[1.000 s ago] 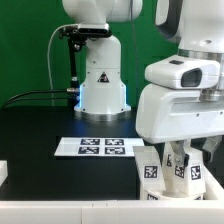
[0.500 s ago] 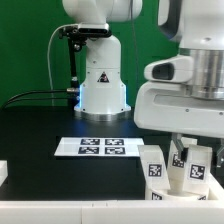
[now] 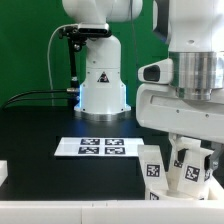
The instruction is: Assemble stool
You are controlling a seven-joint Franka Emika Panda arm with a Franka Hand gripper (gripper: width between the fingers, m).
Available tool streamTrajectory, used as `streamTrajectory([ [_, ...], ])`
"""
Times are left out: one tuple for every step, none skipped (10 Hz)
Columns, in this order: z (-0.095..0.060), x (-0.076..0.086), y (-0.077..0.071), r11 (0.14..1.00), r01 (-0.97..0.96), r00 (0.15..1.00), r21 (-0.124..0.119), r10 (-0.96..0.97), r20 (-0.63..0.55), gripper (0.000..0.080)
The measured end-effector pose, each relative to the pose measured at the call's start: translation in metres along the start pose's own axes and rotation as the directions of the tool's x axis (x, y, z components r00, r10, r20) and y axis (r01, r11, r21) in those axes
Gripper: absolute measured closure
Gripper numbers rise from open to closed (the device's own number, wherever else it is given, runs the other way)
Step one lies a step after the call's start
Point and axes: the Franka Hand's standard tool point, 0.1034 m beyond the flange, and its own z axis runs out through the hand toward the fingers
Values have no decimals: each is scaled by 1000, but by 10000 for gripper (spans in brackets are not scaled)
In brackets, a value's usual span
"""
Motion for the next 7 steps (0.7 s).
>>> streamTrajectory([
  [-2,2,0,991,-134,991,10,134,8,465],
  [-3,1,-1,949,-314,949,15,313,20,465],
  [-1,-2,-3,866,-499,867,26,498,27,465],
  [1,-3,-2,766,-641,768,43,640,33,465],
  [1,-3,-1,699,-713,701,61,711,46,465],
  [1,-2,-1,638,-768,641,59,766,60,465],
  [2,-1,0,579,-814,581,54,811,70,465],
])
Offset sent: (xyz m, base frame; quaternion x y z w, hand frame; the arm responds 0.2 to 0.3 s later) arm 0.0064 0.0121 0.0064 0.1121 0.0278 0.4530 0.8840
